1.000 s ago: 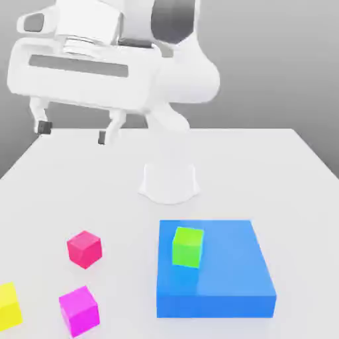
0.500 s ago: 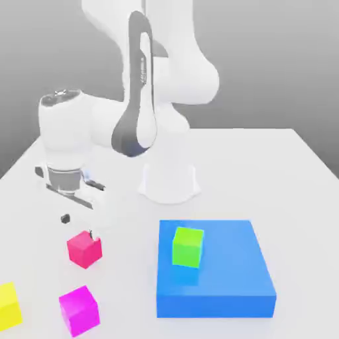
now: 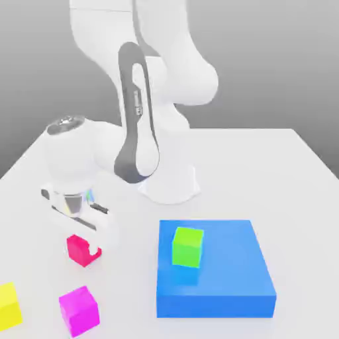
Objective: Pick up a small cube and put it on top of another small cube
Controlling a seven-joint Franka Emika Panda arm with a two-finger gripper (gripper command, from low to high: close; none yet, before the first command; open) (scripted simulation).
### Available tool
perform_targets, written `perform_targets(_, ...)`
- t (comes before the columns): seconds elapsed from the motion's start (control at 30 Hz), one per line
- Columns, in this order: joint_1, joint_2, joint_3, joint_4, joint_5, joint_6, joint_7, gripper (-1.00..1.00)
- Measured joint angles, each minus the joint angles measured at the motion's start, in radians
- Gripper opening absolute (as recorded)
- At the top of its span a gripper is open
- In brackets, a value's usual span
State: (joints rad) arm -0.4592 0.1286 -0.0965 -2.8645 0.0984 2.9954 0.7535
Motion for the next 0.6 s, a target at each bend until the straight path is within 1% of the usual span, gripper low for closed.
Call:
perform_targets(0.1,-0.006,-0.102,-0.018,-0.02,-0.077,-0.083,0.053,-1.0)
perform_targets(0.17,-0.014,-0.138,-0.021,-0.008,-0.093,-0.132,0.091,-1.0)
perform_targets(0.23,-0.018,-0.133,-0.002,0.039,-0.081,-0.174,0.15,-1.0)
perform_targets(0.3,-0.038,-0.118,0.045,0.095,-0.071,-0.214,0.219,-1.0)
perform_targets(0.37,0.0,-0.099,0.08,0.153,-0.068,-0.253,0.297,-1.0)
perform_targets(0.6,0.077,-0.031,0.114,0.357,-0.09,-0.388,0.59,-1.0)
